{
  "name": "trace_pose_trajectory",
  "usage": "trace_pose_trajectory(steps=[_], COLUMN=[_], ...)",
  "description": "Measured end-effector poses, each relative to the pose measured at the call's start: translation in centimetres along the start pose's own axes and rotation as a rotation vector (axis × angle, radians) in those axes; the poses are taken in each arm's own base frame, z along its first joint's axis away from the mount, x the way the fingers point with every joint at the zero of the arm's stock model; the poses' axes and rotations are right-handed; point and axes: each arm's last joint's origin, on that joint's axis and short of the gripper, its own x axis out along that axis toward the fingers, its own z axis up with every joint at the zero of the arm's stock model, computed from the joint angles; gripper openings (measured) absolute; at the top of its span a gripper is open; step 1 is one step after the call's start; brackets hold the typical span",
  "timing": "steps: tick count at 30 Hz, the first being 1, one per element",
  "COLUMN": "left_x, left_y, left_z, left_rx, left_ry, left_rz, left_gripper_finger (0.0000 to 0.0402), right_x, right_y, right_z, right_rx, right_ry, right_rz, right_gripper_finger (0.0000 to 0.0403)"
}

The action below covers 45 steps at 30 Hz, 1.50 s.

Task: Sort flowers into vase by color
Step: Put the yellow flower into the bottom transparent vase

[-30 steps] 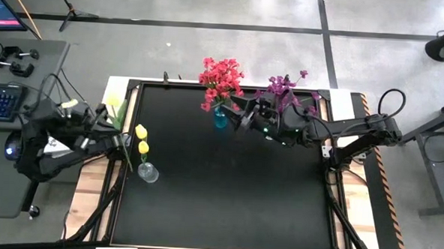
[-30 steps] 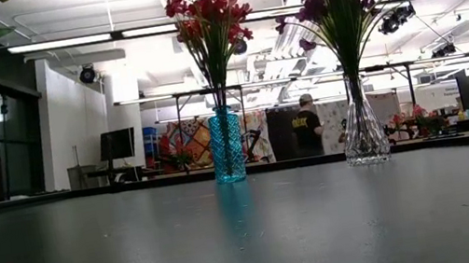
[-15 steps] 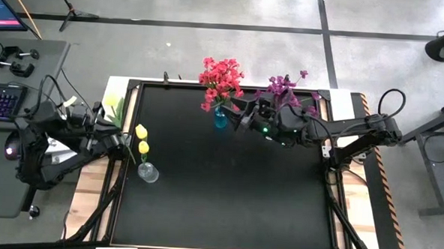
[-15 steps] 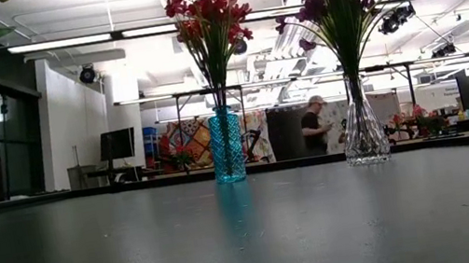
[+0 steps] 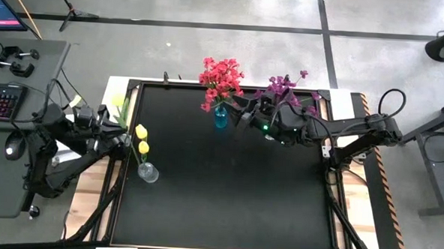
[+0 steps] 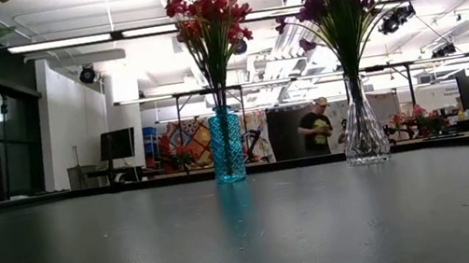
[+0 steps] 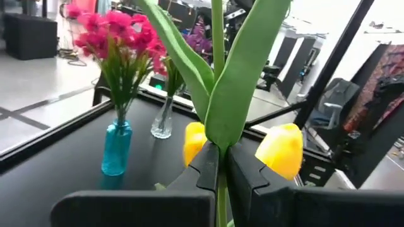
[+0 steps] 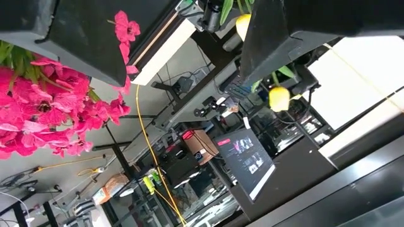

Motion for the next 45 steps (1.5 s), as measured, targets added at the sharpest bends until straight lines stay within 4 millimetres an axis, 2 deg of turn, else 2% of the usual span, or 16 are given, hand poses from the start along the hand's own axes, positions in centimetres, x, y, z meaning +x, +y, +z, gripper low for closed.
trace_pose_trajectory(steps=[6, 11, 20, 24, 31, 40, 45], left_x=[0.1, -0.1, -0.5, -0.9, -2.7, -3.5, -3.3], left_y=[-0.4, -1.1, -2.1, -3.1, -5.6, -6.3, -6.2], left_z=[0.3, 2.2, 4.3, 5.1, 6.0, 6.4, 7.6], left_rx=[-0.021, 0.005, 0.035, 0.063, 0.179, 0.146, 0.136], left_ry=[-0.028, -0.188, -0.429, -0.506, -0.571, -0.645, -0.689], left_rz=[-0.041, -0.094, -0.023, -0.027, 0.022, 0.074, 0.037], left_gripper_finger=[0.0, 0.0, 0.0, 0.0, 0.0, 0.0, 0.0], right_x=[0.0, 0.0, 0.0, 0.0, 0.0, 0.0, 0.0], right_y=[0.0, 0.0, 0.0, 0.0, 0.0, -0.1, -0.1], right_z=[0.0, 0.0, -0.1, -0.1, -0.2, -0.3, -0.3], right_rx=[-0.002, -0.003, 0.01, 0.013, 0.006, -0.003, -0.003], right_ry=[0.0, 0.002, 0.002, 0.003, 0.025, 0.033, 0.033], right_rz=[-0.005, -0.006, -0.006, -0.006, 0.006, 0.001, 0.002], right_gripper_finger=[0.0298, 0.0298, 0.0298, 0.0298, 0.0298, 0.0298, 0.0298])
